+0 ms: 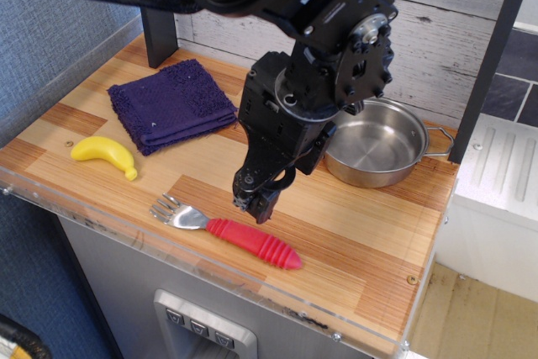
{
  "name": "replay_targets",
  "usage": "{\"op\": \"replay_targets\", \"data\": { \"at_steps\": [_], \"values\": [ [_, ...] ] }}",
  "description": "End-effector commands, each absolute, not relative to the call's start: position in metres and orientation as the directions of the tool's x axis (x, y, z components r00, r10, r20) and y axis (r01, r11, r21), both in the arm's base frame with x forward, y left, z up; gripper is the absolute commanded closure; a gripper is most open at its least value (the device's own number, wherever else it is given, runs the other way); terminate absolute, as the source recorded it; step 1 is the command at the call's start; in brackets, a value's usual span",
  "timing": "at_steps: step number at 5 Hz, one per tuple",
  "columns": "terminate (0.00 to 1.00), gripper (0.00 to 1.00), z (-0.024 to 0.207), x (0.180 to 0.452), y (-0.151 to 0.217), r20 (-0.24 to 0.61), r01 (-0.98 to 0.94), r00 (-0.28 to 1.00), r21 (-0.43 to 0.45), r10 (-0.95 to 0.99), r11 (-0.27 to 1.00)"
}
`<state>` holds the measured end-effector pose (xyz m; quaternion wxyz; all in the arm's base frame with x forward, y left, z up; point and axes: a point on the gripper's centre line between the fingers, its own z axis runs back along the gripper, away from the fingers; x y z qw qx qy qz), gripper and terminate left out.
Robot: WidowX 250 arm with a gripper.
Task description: Put the metal pot on top of the purple towel.
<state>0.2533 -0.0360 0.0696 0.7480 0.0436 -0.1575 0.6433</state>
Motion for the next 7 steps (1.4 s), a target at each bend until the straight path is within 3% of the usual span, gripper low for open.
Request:
{"op": "replay_targets", "data": {
  "at_steps": [1,4,5,7],
  "values": [
    [0.00,0.00,0.070,0.253,-0.036,0.292,-0.976,0.123,-0.138,0.949,0.169],
    [0.00,0.00,0.072,0.302,-0.049,0.259,-0.969,0.076,-0.210,0.963,0.133],
    [0.00,0.00,0.066,0.314,-0.052,0.223,-0.952,0.081,-0.271,0.971,0.142],
    [0.00,0.00,0.047,0.335,-0.053,0.219,-0.953,0.100,-0.259,0.971,0.157]
  ]
}}
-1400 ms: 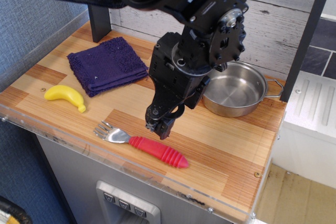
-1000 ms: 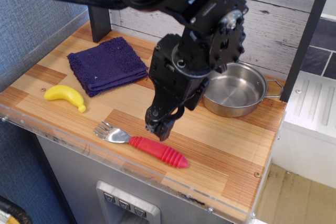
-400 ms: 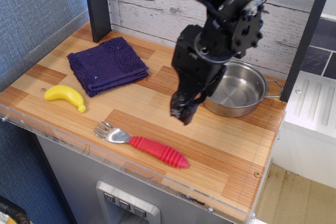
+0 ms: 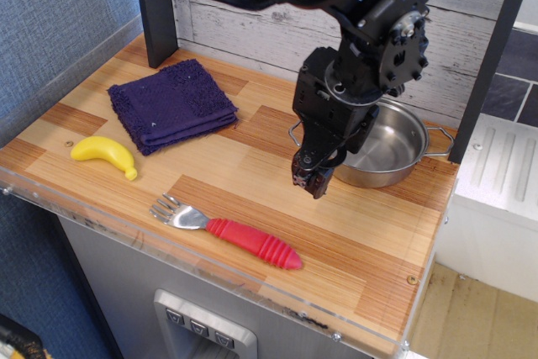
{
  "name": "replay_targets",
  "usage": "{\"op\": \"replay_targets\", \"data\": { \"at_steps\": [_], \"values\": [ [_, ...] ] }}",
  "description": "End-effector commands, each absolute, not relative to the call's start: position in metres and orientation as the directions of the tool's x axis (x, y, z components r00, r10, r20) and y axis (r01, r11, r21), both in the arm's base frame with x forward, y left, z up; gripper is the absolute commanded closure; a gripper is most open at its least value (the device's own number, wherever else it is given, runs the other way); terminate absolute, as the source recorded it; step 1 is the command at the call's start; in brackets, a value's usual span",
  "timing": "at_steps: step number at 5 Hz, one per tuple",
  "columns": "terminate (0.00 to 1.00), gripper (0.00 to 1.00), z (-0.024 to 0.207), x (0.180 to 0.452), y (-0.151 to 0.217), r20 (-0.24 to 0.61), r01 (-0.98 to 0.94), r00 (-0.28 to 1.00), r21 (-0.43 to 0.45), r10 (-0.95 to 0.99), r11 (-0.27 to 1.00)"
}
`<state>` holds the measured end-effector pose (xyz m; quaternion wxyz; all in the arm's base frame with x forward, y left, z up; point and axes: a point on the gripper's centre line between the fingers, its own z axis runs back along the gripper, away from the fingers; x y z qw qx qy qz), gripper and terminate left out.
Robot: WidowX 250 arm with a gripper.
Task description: Put the metal pot on top of the purple towel.
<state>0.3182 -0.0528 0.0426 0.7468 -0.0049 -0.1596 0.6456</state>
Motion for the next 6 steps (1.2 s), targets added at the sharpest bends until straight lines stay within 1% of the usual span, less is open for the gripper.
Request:
{"op": "replay_targets", "data": {
  "at_steps": [1,2,4,5,6],
  "values": [
    [0.00,0.00,0.037,0.342,-0.053,0.208,-0.953,0.108,-0.258,0.972,0.161],
    [0.00,1.00,0.026,0.351,-0.057,0.219,-0.964,0.160,-0.176,0.963,0.200],
    [0.00,1.00,0.021,0.361,-0.069,0.240,-0.966,0.219,-0.085,0.946,0.245],
    [0.00,1.00,0.024,0.362,-0.075,0.242,-0.965,0.226,-0.077,0.944,0.251],
    [0.00,1.00,0.032,0.361,-0.078,0.243,-0.963,0.221,-0.100,0.945,0.251]
  ]
}}
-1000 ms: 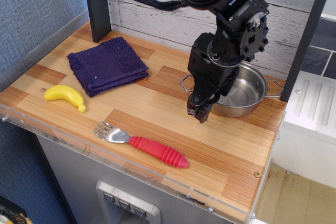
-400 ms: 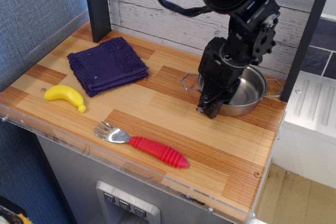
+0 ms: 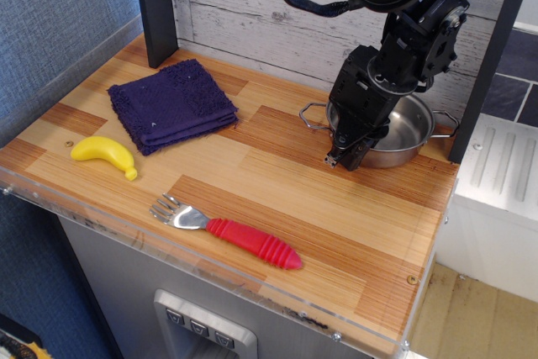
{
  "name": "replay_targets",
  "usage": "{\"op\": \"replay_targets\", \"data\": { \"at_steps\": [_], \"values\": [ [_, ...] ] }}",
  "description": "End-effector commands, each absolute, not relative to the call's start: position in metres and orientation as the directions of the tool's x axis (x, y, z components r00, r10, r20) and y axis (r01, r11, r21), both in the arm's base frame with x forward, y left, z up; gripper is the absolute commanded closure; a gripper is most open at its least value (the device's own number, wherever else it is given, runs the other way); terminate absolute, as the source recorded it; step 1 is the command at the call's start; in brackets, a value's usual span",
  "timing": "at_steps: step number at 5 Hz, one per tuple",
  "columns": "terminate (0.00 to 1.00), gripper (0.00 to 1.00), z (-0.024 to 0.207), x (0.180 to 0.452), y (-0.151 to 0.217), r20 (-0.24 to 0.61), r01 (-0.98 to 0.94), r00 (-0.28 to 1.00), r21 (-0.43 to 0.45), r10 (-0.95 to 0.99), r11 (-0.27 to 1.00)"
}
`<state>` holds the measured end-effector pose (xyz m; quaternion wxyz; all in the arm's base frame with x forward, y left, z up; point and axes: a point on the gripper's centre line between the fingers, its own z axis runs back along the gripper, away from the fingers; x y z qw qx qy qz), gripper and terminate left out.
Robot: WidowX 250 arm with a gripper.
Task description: Put the metal pot on top of the purple towel.
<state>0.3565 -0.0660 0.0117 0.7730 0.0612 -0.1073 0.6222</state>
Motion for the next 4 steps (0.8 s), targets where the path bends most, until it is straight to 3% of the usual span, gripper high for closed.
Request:
{"op": "replay_targets", "data": {
  "at_steps": [1,2,4],
  "values": [
    [0.00,1.00,0.040,0.358,-0.082,0.242,-0.961,0.220,-0.112,0.945,0.252],
    [0.00,1.00,0.051,0.353,-0.082,0.242,-0.958,0.234,-0.108,0.942,0.266],
    [0.00,1.00,0.076,0.315,-0.068,0.248,-0.961,0.259,-0.030,0.934,0.275]
  ]
}}
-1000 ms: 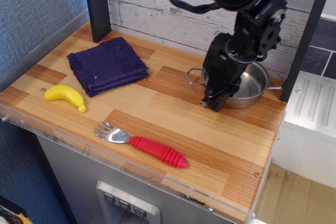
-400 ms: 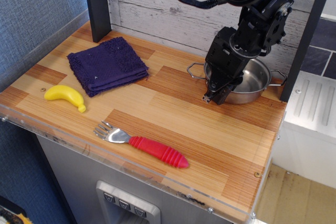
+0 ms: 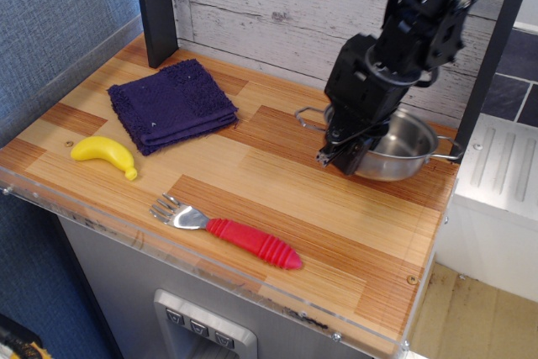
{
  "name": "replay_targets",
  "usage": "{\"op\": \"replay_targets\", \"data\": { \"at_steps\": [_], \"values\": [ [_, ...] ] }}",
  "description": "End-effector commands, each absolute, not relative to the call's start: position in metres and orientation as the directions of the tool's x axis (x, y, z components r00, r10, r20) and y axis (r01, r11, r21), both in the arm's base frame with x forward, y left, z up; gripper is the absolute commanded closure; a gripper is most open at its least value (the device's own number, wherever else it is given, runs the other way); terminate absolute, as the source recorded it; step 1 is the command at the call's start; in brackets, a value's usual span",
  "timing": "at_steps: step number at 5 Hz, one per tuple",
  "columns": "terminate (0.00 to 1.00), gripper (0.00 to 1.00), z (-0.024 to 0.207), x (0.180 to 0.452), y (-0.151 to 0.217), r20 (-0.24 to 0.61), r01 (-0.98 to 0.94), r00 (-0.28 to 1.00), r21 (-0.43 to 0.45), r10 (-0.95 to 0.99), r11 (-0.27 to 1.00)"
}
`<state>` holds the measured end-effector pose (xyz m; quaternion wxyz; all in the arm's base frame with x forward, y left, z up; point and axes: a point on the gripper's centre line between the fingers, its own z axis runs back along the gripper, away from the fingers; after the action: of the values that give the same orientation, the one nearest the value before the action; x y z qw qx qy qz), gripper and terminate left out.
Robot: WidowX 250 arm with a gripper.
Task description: Put the metal pot on top of the purple towel.
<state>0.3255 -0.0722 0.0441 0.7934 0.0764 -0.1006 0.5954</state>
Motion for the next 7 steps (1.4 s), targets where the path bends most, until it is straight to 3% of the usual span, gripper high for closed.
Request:
{"op": "replay_targets", "data": {
  "at_steps": [1,4,5,7],
  "values": [
    [0.00,1.00,0.090,0.295,-0.051,0.236,-0.960,0.261,-0.039,0.936,0.277],
    [0.00,1.00,0.108,0.281,0.056,0.254,-0.887,0.450,0.017,0.856,0.461],
    [0.00,1.00,0.110,0.286,0.080,0.280,-0.823,0.550,0.025,0.787,0.567],
    [0.00,1.00,0.106,0.291,0.111,0.361,-0.755,0.613,0.009,0.702,0.655]
  ]
}}
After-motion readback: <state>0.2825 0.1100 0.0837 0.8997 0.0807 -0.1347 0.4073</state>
